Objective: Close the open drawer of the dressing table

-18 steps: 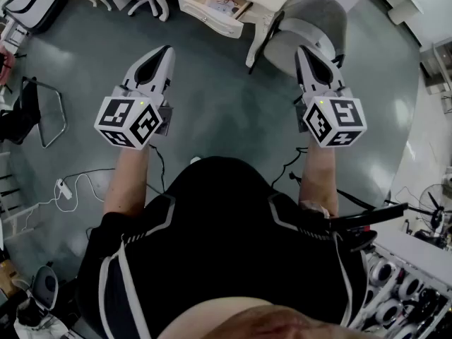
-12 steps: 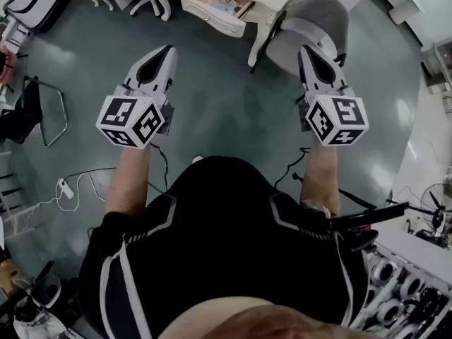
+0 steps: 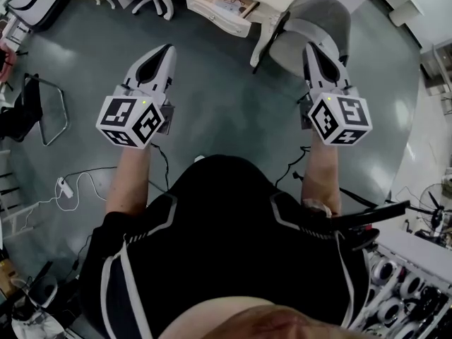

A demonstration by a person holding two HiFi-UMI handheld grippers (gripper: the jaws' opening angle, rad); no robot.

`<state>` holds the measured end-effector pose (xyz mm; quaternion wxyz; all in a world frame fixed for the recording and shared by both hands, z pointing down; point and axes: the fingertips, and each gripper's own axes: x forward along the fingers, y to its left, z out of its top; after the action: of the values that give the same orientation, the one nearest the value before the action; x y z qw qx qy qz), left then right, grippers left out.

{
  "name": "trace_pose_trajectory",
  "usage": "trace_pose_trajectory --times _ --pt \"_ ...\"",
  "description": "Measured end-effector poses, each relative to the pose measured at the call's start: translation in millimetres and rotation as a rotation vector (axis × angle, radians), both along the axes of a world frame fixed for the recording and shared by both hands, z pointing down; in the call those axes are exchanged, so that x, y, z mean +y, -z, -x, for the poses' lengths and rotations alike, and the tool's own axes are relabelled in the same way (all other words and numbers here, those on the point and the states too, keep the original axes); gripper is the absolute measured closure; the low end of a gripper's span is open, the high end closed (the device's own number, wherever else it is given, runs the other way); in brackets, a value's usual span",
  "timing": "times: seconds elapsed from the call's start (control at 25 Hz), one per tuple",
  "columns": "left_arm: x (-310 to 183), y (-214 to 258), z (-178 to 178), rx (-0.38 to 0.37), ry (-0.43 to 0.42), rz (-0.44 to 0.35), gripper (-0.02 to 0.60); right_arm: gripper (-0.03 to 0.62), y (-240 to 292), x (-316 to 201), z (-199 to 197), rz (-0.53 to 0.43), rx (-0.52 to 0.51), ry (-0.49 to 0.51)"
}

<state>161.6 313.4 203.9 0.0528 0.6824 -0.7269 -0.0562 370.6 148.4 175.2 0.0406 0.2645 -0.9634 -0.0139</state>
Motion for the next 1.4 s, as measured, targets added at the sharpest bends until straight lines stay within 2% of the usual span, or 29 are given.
trace_pose_trajectory --times 0.28,0.44,0.72,1.04,1.28,1.4 --pt "18 -4 24 -0.002 0.013 0.001 0.581 0.589 2 15 20 -0.012 0.005 -0.015" --pt "34 -8 40 0.009 0.021 -0.032 0.581 0.589 -1 29 32 -0.021 -0.003 -0.022" --pt "39 -15 55 0.022 0.016 -0.034 0.581 0.589 -6 35 55 -0.026 0.042 -0.001" --pt "29 -14 82 -0.018 0.093 -0.037 0.581 0.589 -14 9 108 -0.027 0.032 0.089" --pt "-3 -17 98 -0.017 0.117 -0.016 0.581 0.589 -20 -34 147 -0.006 0.009 0.142" --pt "-8 -13 103 -0.016 0.123 -0.019 0.581 0.589 -15 -42 162 -0.026 0.022 0.153"
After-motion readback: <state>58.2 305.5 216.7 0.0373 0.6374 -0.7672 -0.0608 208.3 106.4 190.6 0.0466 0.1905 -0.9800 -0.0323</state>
